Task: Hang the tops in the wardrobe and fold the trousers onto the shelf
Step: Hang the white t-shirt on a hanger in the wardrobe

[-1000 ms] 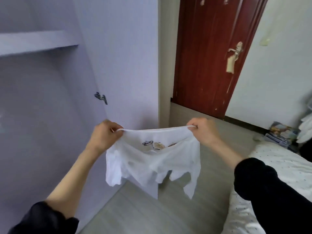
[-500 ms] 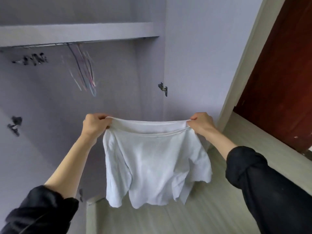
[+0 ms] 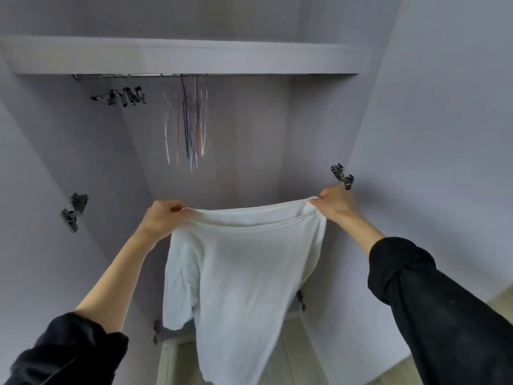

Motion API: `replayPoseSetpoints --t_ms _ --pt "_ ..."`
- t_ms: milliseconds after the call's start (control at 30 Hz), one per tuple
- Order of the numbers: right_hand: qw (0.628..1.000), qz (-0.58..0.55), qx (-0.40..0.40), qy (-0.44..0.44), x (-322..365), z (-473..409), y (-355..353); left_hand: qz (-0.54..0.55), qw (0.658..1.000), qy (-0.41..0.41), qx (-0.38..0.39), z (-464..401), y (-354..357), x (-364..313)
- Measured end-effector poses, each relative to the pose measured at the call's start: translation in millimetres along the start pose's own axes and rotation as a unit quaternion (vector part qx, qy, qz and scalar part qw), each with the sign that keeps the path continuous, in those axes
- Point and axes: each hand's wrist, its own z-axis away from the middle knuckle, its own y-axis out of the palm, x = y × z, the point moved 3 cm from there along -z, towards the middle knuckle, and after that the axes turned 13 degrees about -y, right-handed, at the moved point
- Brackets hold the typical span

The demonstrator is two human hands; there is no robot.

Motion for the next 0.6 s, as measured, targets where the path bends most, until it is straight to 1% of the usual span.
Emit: replayPoseSetpoints --t_ms 67,133,200,267,300,367,400,467,500,567,600 --pt "0.998 0.027 -0.048 -0.022 7 -20 9 -0.050 0.990 -0.013 0.128 -12 6 3" --pt "0.996 0.006 -0.069 -0.049 19 -44 24 -0.109 0.973 -0.016 0.204 -22 13 5" --pt "0.991 -0.097 -0.056 -0.068 33 -63 41 -0.146 0.951 -0.023 0.270 -29 24 6" --pt "0.974 -0.205 -0.035 -0.087 48 -78 57 -0.131 0.937 -0.028 0.323 -36 37 2" --pt "0.967 -0.233 -0.015 -0.101 58 -85 62 -0.095 0.943 -0.024 0.319 -42 43 -5" --pt "0.957 -0.254 0.035 -0.139 77 -100 72 -0.004 0.966 0.004 0.260 -56 59 -27" --pt "0.949 -0.268 0.052 -0.159 87 -103 74 0.019 0.973 0.031 0.226 -57 68 -42" --pt "0.931 -0.310 0.066 -0.183 101 -117 76 0.030 0.984 0.072 0.158 -63 89 -68" --pt "0.923 -0.330 0.068 -0.187 104 -125 76 0.035 0.991 0.075 0.109 -68 98 -78" --pt "0.918 -0.335 0.063 -0.202 101 -147 70 0.048 0.996 0.077 0.007 -79 101 -91" --pt "0.920 -0.326 0.060 -0.209 96 -157 67 0.047 0.996 0.080 -0.017 -85 100 -96"
